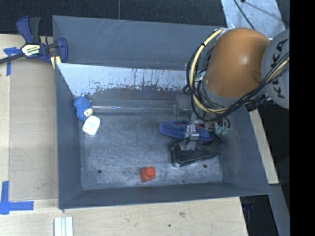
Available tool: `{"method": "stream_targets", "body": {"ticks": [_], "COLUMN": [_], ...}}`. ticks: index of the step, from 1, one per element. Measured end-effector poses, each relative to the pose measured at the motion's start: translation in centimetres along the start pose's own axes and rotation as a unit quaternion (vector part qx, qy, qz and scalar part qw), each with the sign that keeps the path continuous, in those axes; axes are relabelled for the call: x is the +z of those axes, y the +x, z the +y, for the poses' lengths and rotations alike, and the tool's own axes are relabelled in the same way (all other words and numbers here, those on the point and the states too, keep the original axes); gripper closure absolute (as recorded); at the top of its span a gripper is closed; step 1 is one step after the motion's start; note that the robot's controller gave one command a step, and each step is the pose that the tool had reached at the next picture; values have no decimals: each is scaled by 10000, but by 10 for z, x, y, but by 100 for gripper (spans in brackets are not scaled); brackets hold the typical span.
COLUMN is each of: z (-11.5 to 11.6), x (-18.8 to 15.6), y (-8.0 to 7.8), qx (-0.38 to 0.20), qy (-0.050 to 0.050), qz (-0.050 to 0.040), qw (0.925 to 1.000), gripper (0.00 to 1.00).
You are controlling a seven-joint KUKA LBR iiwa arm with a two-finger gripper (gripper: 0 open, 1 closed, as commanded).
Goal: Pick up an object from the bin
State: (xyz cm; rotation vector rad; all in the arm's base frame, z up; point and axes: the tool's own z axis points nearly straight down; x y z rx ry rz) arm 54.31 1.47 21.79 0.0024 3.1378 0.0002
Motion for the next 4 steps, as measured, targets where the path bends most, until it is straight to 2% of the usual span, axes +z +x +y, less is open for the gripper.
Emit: {"method": "stream_targets", "body": {"ticks": [1,2,3,4], "z": [-56,-66,-68,-75], "x": [78,132,131,-29], "y": [-18,-26,-27,-22], "qx": [-249,-598,-589,-798], "qy": [14,-15,-8,13], "qz": [39,10,-4,-44], "qw": [9997,9982,9983,9968], "gripper": [0,0,100,100]}}
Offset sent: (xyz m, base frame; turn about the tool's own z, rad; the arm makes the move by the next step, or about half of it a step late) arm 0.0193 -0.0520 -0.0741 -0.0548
